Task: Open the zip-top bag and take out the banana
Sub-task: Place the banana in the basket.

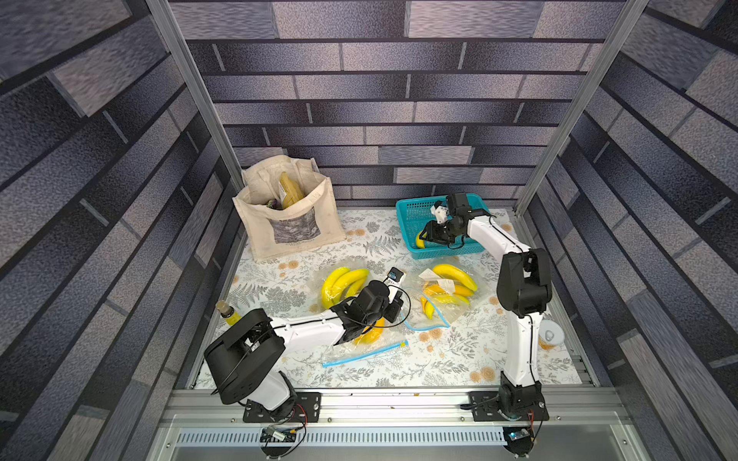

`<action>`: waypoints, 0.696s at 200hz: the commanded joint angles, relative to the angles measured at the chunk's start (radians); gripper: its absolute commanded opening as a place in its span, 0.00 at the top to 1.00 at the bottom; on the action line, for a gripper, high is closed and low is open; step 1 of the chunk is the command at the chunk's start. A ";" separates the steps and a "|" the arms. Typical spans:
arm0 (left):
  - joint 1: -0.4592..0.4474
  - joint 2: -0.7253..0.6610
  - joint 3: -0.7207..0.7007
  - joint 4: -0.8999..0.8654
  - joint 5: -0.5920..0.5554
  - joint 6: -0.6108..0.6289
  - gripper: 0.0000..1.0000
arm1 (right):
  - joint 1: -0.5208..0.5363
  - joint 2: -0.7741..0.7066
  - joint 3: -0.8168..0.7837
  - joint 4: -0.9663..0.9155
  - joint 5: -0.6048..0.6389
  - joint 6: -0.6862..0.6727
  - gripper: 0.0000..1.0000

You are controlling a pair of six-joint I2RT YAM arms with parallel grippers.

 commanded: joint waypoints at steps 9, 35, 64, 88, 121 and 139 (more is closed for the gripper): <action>-0.015 0.003 -0.007 -0.009 0.027 0.007 0.96 | 0.008 -0.388 -0.249 0.115 0.036 0.003 0.42; -0.022 0.019 0.001 0.000 0.018 0.003 0.96 | 0.064 -0.672 -0.504 0.109 0.049 -0.031 0.40; -0.021 0.012 0.017 -0.016 -0.002 0.007 0.96 | 0.191 -0.893 -0.699 0.029 0.165 -0.030 0.40; -0.021 0.000 0.021 -0.030 -0.012 0.015 0.96 | 0.316 -0.994 -0.802 -0.052 0.293 -0.032 0.40; -0.021 -0.002 0.030 -0.049 -0.023 0.018 0.96 | 0.433 -0.995 -0.860 -0.127 0.403 -0.009 0.43; -0.021 0.000 0.036 -0.055 -0.024 0.017 0.96 | 0.461 -0.996 -0.869 -0.139 0.451 -0.021 0.44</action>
